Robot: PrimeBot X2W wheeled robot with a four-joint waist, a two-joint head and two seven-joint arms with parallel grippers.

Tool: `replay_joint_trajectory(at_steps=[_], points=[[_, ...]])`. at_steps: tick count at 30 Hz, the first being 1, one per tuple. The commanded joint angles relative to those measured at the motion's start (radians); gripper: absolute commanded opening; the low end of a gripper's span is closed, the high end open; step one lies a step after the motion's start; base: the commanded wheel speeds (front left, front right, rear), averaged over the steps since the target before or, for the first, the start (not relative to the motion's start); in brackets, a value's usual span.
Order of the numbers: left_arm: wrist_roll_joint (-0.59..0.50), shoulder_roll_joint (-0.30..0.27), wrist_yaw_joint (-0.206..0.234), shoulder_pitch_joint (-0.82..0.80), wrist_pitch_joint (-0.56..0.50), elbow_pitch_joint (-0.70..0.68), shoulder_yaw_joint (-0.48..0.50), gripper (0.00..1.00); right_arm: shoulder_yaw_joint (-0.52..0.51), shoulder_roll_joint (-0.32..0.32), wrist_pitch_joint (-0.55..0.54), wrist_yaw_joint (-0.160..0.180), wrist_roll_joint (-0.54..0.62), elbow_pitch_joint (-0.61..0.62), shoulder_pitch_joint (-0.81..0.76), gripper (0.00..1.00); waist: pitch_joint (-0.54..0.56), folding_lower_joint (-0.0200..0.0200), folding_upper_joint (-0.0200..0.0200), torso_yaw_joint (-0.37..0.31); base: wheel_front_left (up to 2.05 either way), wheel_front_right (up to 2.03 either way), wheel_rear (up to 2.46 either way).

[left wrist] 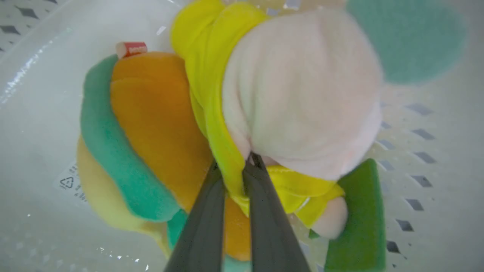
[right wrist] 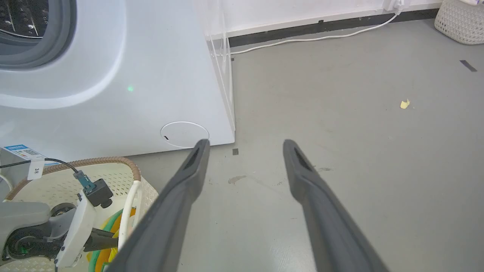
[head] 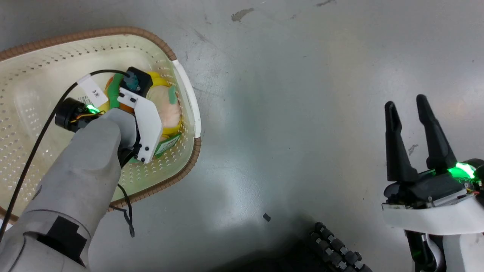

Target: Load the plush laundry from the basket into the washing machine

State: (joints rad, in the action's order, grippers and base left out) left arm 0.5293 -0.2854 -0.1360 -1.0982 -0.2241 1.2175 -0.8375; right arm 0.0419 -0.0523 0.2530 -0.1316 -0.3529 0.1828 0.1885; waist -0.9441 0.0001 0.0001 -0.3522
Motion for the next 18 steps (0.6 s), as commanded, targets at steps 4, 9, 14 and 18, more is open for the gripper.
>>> replay_joint_trajectory(at_steps=[4,9,14,18], points=[[0.016,-0.008,0.006,0.032,0.025,0.039,-0.011,0.00,-0.019,0.002,0.009,0.001,0.016,-0.021,0.015,1.00,0.090,-0.0001,-0.0001,0.026,0.00,0.00,0.00],[0.039,0.023,0.006,0.096,0.079,0.046,-0.003,0.00,-0.043,0.002,0.009,0.001,0.051,-0.048,-0.004,1.00,0.210,-0.0001,-0.0001,0.067,0.00,0.00,0.00],[0.060,0.060,0.006,0.163,0.148,0.049,0.001,0.00,-0.053,0.002,0.009,0.001,0.093,-0.073,-0.027,1.00,0.332,-0.0001,-0.0001,0.110,0.00,0.00,0.00],[0.072,0.080,0.006,0.203,0.213,0.041,0.003,0.00,-0.065,0.002,0.009,0.001,0.110,-0.083,-0.038,1.00,0.401,-0.0001,-0.0001,0.137,0.00,0.00,0.00]])
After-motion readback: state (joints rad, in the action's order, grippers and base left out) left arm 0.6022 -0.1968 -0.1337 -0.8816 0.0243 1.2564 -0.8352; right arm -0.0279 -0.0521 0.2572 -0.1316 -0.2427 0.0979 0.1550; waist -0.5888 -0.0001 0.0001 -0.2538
